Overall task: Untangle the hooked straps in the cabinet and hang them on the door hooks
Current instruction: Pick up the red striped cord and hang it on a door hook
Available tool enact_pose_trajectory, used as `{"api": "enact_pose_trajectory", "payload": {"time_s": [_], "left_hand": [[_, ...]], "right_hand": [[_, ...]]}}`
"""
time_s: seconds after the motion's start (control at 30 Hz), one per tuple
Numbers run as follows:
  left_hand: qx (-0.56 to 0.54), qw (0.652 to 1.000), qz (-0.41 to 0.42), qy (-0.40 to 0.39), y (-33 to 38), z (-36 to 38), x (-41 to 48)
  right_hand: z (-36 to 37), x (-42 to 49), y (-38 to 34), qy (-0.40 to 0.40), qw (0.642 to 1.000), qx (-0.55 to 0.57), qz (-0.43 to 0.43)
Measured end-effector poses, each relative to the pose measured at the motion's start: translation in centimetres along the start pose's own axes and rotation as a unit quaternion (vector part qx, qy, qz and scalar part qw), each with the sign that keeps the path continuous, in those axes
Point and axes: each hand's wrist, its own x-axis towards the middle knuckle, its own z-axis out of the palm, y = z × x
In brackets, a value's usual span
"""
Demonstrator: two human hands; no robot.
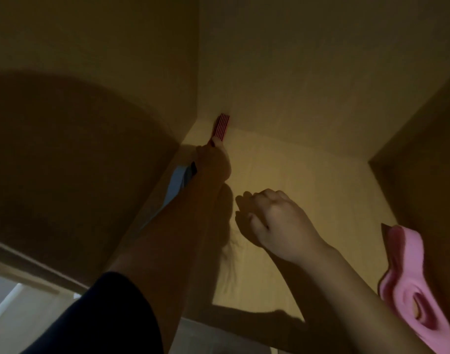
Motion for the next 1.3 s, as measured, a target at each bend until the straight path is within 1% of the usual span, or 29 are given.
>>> {"api": "enact_pose_trajectory", "payload": {"time_s": [0.13,0.2,0.33,0.43,0.53,0.6,0.67,0.7,0.77,0.87,0.93,1.03,1.13,1.2,1.27,1.3], "left_hand": [[0.019,1.000,-0.013,0.016,-0.3,0.7,0.9],[0.007,0.999,-0.017,0.028,-0.2,0.8,0.8],[-0.096,0.995,-0.005,0.036,0.8,0.3,-0.3],[-0.190,0.982,0.017,0.011,2.0,-0.4,-1.9],[-0.302,0.952,0.036,-0.013,3.6,-0.9,-4.8],[-0.347,0.935,0.071,-0.023,4.5,-1.5,-7.2],[-0.384,0.915,0.118,-0.042,5.2,-2.2,-9.6],[-0.390,0.908,0.144,-0.052,5.5,-2.6,-10.7],[-0.387,0.896,0.205,-0.076,5.9,-2.9,-12.6],[-0.358,0.881,0.294,-0.099,6.8,-3.1,-15.2],[-0.324,0.880,0.332,-0.104,7.5,-3.0,-16.9],[-0.326,0.869,0.352,-0.117,8.8,-2.9,-20.1],[-0.313,0.866,0.368,-0.133,9.9,-2.8,-23.7],[-0.306,0.860,0.375,-0.158,10.2,-3.3,-26.6],[-0.334,0.836,0.393,-0.190,10.3,-4.4,-29.5],[-0.351,0.819,0.404,-0.208,10.5,-5.1,-31.2]], "right_hand": [[0.1,0.2,0.5,0.007,1.000,0.009,0.015],[0.2,0.2,0.8,0.007,1.000,0.010,0.023],[0.4,0.0,1.4,0.023,0.999,0.027,0.032],[0.5,-0.4,2.4,0.042,0.997,0.040,0.049],[1.1,-1.1,3.6,0.090,0.988,0.081,0.094],[1.3,-1.9,4.1,0.144,0.972,0.131,0.132],[1.3,-2.9,4.5,0.207,0.955,0.136,0.163],[1.1,-3.4,4.7,0.232,0.951,0.118,0.169],[0.5,-4.6,4.9,0.254,0.951,0.073,0.159],[-0.1,-6.8,5.3,0.236,0.963,0.010,0.131],[-0.6,-8.7,5.3,0.211,0.968,-0.008,0.136],[-1.4,-12.3,4.9,0.180,0.968,0.014,0.176],[-1.5,-16.9,4.5,0.188,0.961,0.042,0.200],[-1.1,-20.2,3.8,0.192,0.954,0.097,0.208],[-0.5,-23.0,2.8,0.207,0.944,0.159,0.203],[-0.4,-24.8,2.1,0.225,0.933,0.187,0.211]]}}
